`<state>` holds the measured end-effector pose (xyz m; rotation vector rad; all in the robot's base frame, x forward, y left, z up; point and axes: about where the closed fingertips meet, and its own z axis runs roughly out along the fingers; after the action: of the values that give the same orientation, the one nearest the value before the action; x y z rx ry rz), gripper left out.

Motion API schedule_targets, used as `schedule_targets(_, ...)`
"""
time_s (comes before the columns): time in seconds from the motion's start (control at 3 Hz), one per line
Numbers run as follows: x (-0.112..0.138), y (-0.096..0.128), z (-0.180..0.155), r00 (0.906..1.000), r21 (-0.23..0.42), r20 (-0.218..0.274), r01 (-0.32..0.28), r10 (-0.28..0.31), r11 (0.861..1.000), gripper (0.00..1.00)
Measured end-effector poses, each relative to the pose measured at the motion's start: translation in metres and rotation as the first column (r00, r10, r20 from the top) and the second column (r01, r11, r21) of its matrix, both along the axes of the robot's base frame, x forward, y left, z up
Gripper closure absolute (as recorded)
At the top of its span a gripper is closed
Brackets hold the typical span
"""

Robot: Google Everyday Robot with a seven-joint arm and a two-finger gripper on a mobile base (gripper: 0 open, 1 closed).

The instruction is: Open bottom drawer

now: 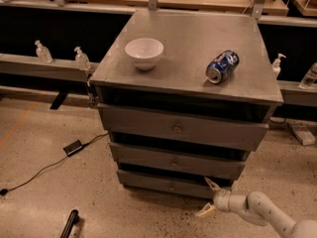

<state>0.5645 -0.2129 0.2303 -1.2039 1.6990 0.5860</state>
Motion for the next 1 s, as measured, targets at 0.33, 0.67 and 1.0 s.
schedule_targets(0.33, -0.001, 0.004, -0.001, 0.9999, -0.012, 0.008, -0.008, 0.008, 1.0, 0.0)
schedule_targets(0.67, 0.007, 0.015, -0.008, 0.9986, -0.087, 0.043, -0.026, 0.03, 0.996, 0.0)
schedule_targets(1.0, 0.026, 0.012, -0.023, 0.9967, -0.176, 0.081, 0.01, 0.005, 0.984, 0.0)
